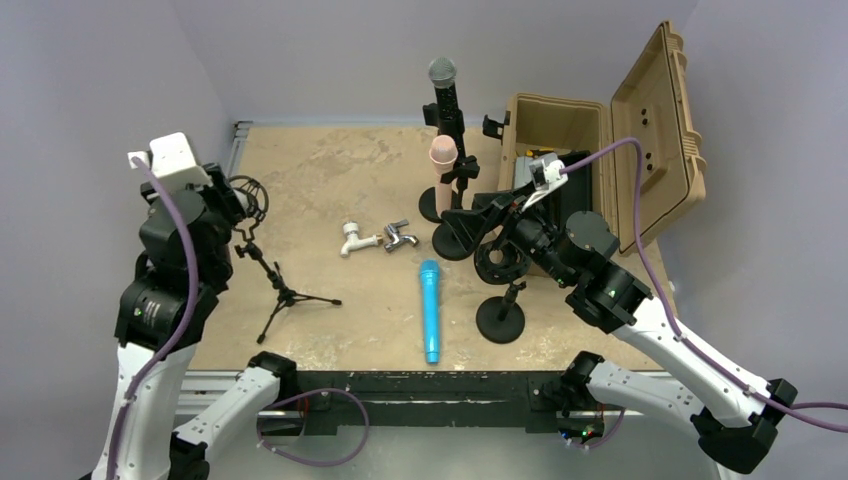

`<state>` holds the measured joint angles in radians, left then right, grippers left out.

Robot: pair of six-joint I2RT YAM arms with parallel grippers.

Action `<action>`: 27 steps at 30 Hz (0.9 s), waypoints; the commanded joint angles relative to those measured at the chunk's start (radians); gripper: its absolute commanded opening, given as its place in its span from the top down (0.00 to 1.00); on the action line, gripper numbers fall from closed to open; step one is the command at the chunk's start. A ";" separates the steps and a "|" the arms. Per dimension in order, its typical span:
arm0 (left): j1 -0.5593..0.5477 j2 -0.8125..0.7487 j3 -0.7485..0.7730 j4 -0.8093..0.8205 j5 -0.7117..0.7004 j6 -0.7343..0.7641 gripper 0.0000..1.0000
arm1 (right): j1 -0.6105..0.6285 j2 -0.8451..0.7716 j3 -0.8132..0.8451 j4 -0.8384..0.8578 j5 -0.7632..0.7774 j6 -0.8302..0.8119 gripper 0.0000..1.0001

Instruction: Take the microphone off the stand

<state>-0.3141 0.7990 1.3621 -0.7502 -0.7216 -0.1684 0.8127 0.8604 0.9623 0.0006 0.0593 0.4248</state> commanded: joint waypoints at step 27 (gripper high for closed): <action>0.007 0.004 0.536 -0.091 0.218 0.047 1.00 | 0.004 0.016 0.010 0.057 -0.018 -0.012 0.10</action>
<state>-0.3141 0.7506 1.8217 -0.8505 -0.6640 -0.0940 0.8127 0.8825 0.9607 0.0166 0.0509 0.4248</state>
